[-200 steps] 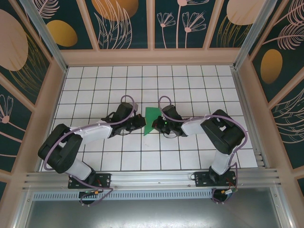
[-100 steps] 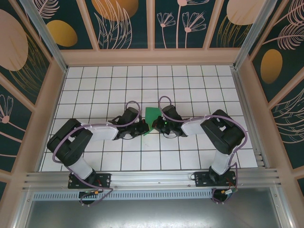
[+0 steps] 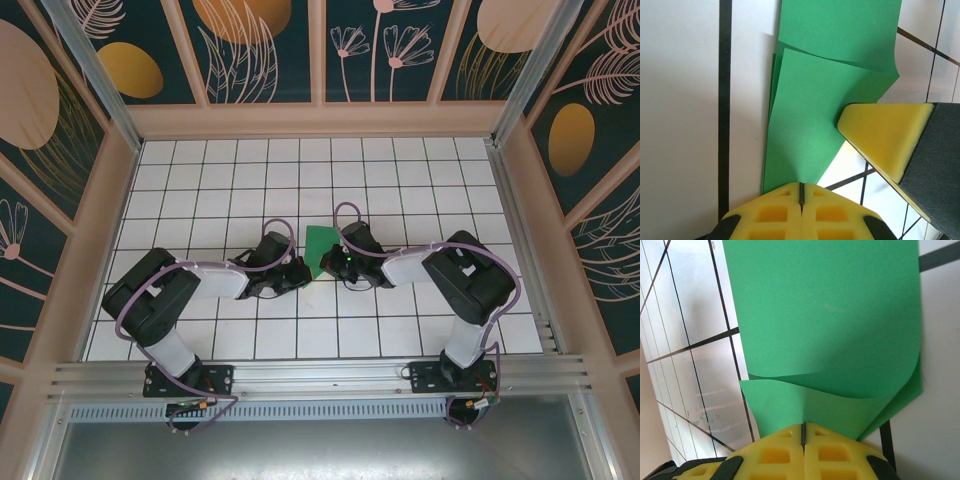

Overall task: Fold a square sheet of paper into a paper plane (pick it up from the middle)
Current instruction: Third fold the triangle at the center of the table.

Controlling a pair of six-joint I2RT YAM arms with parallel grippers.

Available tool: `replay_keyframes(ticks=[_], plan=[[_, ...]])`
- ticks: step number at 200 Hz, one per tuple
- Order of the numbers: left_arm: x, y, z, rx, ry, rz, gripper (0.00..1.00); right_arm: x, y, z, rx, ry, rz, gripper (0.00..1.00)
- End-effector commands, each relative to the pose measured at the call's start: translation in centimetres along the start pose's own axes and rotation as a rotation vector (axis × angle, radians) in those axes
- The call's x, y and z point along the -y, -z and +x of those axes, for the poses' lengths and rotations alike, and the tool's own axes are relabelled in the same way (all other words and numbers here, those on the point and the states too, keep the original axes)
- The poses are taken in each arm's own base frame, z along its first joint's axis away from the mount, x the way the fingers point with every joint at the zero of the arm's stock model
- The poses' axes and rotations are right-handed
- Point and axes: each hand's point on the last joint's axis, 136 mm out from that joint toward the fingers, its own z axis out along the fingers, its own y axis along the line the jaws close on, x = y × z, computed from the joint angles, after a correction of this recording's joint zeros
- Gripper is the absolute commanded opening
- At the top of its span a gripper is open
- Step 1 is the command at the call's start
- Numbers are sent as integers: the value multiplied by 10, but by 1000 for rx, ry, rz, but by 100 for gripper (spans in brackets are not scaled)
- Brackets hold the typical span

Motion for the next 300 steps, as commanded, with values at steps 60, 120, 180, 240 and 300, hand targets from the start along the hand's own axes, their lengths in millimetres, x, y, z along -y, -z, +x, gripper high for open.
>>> replay_keyframes(ticks=[60, 120, 180, 240, 300], plan=[[0, 7, 4, -2, -4, -5, 1, 39, -2, 21, -54, -44, 118, 0], [11, 10, 8, -11, -17, 33, 3, 40, -2, 21, -54, -49, 121, 0], [-26, 2, 21, -33, 16, -73, 2, 41, -2, 22, -56, -51, 126, 0], [1, 13, 9, 24, -28, 18, 1, 42, -2, 22, -57, -48, 131, 0], [-1, 12, -5, 62, -33, -53, 2, 43, -3, 22, -59, -46, 131, 0]])
